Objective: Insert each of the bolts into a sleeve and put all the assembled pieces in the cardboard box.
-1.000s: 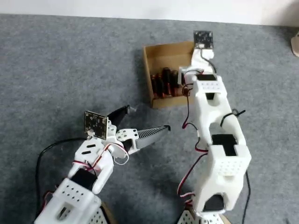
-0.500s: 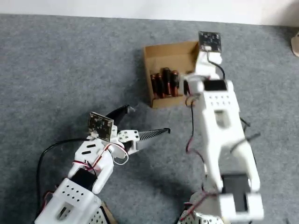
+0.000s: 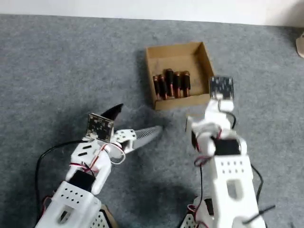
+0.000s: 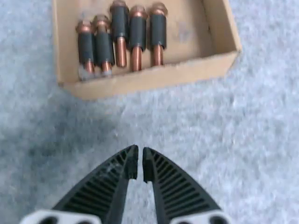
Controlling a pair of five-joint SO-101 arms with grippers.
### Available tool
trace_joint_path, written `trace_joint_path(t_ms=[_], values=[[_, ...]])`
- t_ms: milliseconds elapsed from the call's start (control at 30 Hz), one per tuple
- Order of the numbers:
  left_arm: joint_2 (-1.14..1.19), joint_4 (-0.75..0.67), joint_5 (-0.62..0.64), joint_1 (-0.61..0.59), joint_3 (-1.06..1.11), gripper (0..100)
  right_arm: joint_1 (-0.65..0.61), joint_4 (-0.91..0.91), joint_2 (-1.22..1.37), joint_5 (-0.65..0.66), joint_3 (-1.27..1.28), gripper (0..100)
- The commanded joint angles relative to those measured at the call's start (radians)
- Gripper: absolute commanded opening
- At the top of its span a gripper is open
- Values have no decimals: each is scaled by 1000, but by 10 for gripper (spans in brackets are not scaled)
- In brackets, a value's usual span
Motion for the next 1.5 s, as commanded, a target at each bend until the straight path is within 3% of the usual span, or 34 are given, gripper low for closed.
trace_joint_path(t_ms=[0,233,533,633,833,1067,1233,1467], values=[[-15,54,-6,-81,-12,329,-7,2,-171,-11,102,6],[-15,68,-5,-206,65,178,-7,2,-493,-3,360,6],[-15,239,-6,-308,65,164,-5,4,-941,-2,719,9],[-15,282,-17,-351,65,164,-1,13,-871,-3,808,9],[-15,436,-207,-415,65,161,94,113,-803,-3,797,9],[-15,560,-204,-430,62,158,114,216,-805,-3,797,9],[-16,562,-178,-499,62,0,114,216,-805,-3,797,9],[-16,555,-181,-501,64,5,114,216,-805,-3,797,9]])
